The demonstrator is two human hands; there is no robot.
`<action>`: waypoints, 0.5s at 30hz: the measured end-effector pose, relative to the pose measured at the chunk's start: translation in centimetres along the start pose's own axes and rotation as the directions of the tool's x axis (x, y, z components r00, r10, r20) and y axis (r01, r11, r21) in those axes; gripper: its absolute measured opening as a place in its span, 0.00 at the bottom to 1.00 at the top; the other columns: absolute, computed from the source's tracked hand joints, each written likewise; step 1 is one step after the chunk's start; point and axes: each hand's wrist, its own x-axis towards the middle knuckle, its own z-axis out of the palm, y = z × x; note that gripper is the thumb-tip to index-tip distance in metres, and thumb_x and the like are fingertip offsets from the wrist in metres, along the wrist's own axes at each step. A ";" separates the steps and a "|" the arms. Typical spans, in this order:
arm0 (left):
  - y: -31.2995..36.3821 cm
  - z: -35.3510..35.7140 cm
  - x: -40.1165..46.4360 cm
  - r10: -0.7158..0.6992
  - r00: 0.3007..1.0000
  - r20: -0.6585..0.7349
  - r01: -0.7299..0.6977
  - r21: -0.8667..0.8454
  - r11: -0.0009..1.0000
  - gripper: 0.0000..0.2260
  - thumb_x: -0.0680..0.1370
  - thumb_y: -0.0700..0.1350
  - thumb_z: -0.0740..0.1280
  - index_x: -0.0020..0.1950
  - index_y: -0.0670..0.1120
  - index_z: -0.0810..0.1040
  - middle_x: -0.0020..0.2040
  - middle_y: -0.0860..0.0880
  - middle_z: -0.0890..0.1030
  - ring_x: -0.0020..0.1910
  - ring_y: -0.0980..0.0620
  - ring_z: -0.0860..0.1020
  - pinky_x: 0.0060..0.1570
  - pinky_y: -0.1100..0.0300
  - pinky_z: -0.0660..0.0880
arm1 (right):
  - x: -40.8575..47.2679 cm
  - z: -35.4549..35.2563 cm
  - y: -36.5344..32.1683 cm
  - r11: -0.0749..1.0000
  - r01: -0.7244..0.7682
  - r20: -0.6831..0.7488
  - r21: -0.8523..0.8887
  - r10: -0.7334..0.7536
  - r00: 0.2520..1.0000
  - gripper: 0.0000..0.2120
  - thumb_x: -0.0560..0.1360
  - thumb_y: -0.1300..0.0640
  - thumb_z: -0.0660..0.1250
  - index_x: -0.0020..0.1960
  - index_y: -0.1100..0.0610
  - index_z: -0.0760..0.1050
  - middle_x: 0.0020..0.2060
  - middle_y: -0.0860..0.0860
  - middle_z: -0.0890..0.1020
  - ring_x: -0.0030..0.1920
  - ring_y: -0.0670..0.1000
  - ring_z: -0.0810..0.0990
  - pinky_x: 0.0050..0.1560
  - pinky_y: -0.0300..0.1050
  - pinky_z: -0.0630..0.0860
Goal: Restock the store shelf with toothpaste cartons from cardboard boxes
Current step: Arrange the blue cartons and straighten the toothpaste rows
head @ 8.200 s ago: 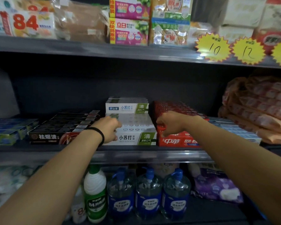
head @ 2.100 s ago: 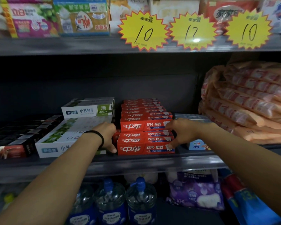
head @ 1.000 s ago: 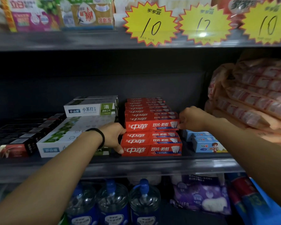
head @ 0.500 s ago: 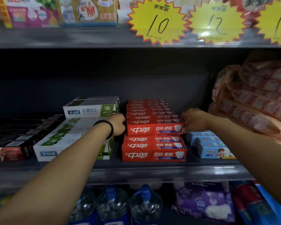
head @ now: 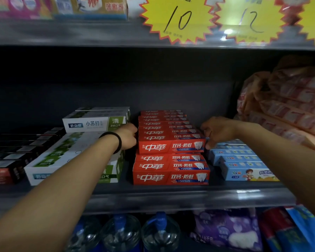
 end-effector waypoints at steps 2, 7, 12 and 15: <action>0.0 -0.1 0.1 -0.009 1.000 -0.015 0.009 0.005 1.000 0.21 0.78 0.35 0.63 0.71 0.42 0.67 0.66 0.44 0.73 0.64 0.47 0.72 0.60 0.57 0.71 | 0.4 -0.2 0.3 1.000 -0.015 0.025 0.000 0.015 1.000 0.28 0.69 0.57 0.76 0.66 0.55 0.71 0.57 0.50 0.80 0.57 0.51 0.78 0.60 0.46 0.75; -0.2 0.4 0.5 0.036 0.999 0.038 -0.036 -0.025 0.999 0.14 0.77 0.39 0.65 0.62 0.46 0.76 0.58 0.48 0.79 0.57 0.50 0.77 0.59 0.55 0.74 | 1.5 0.4 0.2 0.999 0.008 0.072 0.037 -0.011 0.997 0.24 0.70 0.61 0.75 0.64 0.53 0.73 0.55 0.48 0.81 0.57 0.50 0.78 0.63 0.49 0.73; -0.3 0.4 1.4 0.064 0.997 0.039 -0.061 -0.083 0.995 0.09 0.76 0.44 0.68 0.57 0.48 0.78 0.54 0.50 0.81 0.54 0.52 0.78 0.59 0.52 0.75 | 2.1 0.7 0.4 0.995 0.061 0.046 0.084 -0.065 0.997 0.21 0.70 0.63 0.73 0.61 0.52 0.74 0.53 0.48 0.82 0.55 0.48 0.79 0.61 0.46 0.74; -0.4 0.4 1.4 0.062 0.997 0.042 -0.059 -0.079 0.995 0.10 0.77 0.43 0.68 0.57 0.47 0.78 0.54 0.50 0.80 0.55 0.51 0.78 0.59 0.52 0.75 | 2.2 0.9 0.7 0.993 0.071 0.042 0.095 -0.076 0.996 0.22 0.70 0.62 0.74 0.62 0.51 0.73 0.54 0.47 0.81 0.56 0.48 0.78 0.62 0.47 0.73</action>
